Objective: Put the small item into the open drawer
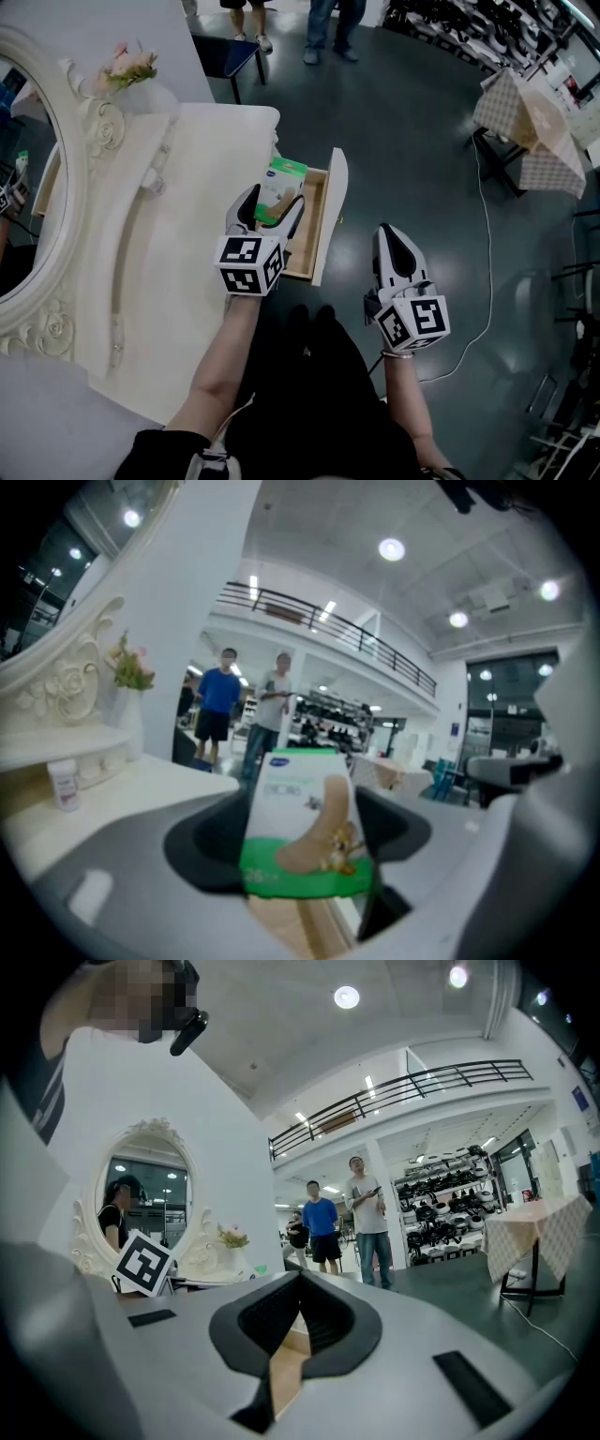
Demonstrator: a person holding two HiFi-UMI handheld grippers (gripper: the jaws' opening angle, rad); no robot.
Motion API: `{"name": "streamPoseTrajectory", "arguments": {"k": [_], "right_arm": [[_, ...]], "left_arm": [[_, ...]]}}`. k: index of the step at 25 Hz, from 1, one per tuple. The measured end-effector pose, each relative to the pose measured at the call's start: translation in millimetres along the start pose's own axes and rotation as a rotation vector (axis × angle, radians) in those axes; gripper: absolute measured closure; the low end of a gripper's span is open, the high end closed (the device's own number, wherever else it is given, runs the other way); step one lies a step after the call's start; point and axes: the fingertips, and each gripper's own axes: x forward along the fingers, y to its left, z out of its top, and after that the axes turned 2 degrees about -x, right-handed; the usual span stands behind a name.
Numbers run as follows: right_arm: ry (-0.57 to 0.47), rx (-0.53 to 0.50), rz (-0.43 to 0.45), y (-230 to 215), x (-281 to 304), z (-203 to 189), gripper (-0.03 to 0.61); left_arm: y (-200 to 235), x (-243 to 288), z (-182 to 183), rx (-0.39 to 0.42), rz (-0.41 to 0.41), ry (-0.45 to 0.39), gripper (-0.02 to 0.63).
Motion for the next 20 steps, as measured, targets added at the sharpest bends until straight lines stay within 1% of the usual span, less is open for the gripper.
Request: {"name": "streamPoseTrajectory", "arguments": {"k": [8, 20], "right_arm": [[-0.01, 0.003, -0.004, -13.1, 15.4, 2.4, 0.581], [0.031, 0.025, 0.013, -43.1, 43.2, -9.0, 0.581]], "left_arm": [[8.5, 28.6, -15.3, -0.008, 0.01, 0.043, 0.25], [18.4, 78.0, -44.1, -0.009, 0.055, 0.129, 0.25]]}}
